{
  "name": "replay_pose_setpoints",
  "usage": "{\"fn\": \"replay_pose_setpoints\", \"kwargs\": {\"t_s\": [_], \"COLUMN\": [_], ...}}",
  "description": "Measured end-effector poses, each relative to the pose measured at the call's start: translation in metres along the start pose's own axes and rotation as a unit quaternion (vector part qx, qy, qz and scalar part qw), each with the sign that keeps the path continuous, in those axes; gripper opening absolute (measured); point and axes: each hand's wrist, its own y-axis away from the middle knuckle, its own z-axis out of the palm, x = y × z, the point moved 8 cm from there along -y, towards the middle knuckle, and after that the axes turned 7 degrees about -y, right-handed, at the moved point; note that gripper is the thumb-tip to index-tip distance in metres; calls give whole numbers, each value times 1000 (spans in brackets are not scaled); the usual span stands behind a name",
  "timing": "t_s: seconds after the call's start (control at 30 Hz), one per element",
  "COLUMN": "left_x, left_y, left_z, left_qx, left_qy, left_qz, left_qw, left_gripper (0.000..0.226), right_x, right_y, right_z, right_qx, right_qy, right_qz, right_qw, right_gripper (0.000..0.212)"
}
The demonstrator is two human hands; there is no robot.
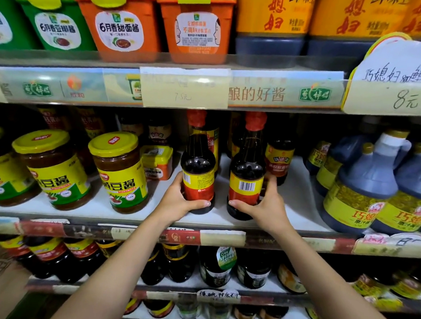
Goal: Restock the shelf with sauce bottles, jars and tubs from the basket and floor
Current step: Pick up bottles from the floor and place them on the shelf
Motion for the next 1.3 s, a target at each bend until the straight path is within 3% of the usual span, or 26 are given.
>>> {"fn": "replay_pose_setpoints", "kwargs": {"t_s": [0.47,0.63,0.9,1.0,1.17,1.3], "left_x": [5,7,1,0,1,-1], "left_y": [9,11,5,5,9,10], "left_z": [-3,0,1,1,4,-1], "left_qx": [66,-4,43,49,-25,-10], "left_qy": [-65,-40,-100,-117,-72,-59], "left_qz": [7,11,13,10,7,7], "left_qw": [996,999,994,992,997,998], "left_gripper": [81,81,78,82,74,69], "right_x": [7,11,2,3,13,18], "right_y": [-13,-9,-5,-6,-10,-12], "right_z": [4,3,-1,-3,-1,2], "right_qx": [-138,-94,-16,-19,-68,-104], "right_qy": [-41,-35,32,34,-6,-41], "right_qz": [40,30,-6,4,29,32], "right_qw": [989,994,999,999,997,993], "right_gripper": [75,83,87,88,86,84]}}
